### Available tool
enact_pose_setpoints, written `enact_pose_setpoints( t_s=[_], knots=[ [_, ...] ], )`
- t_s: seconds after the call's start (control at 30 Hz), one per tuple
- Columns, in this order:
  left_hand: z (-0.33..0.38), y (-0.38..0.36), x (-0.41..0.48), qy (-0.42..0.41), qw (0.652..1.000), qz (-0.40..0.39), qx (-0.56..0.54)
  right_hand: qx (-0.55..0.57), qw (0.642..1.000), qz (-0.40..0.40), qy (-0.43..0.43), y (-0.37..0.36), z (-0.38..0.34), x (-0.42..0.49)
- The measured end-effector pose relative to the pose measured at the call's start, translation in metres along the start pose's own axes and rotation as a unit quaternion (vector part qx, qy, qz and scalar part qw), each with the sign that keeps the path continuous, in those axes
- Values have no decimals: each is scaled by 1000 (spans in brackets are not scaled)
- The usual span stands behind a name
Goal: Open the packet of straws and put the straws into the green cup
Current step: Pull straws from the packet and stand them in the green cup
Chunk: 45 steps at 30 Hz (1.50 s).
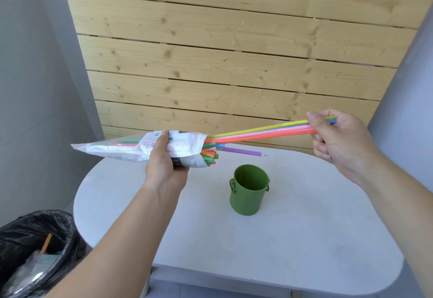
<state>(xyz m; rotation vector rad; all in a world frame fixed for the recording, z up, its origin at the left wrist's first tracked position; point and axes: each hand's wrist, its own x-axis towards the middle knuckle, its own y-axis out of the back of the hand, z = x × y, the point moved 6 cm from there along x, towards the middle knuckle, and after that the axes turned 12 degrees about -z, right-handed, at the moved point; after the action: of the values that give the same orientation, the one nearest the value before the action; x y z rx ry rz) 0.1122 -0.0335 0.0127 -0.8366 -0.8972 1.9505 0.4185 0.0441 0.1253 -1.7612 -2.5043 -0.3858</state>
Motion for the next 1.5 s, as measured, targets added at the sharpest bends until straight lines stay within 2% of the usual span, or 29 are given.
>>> enact_pose_setpoints(
  t_s=[0.47, 0.6, 0.93, 1.2, 1.4, 1.5],
  knots=[
    [7, 14, 7, 4, 1000, 19, 10, -21, 999, 4, -25, 44, -3, 1],
    [14, 18, 6, -5, 1000, 24, 8, -38, 998, -21, -46, 49, -3, 4],
    [21, 18, 5, -14, 1000, 2, 8, -161, 979, -101, -73, 59, -27, 23],
    [17, 18, 5, -7, 1000, -3, 19, -339, 920, -171, -95, 27, -45, 55],
    [13, 18, 5, -1, 1000, -9, 23, -375, 881, -266, -115, -23, -31, 87],
    [13, 18, 7, -1, 1000, -14, 27, -401, 860, -289, -124, -45, -21, 99]
  ],
)
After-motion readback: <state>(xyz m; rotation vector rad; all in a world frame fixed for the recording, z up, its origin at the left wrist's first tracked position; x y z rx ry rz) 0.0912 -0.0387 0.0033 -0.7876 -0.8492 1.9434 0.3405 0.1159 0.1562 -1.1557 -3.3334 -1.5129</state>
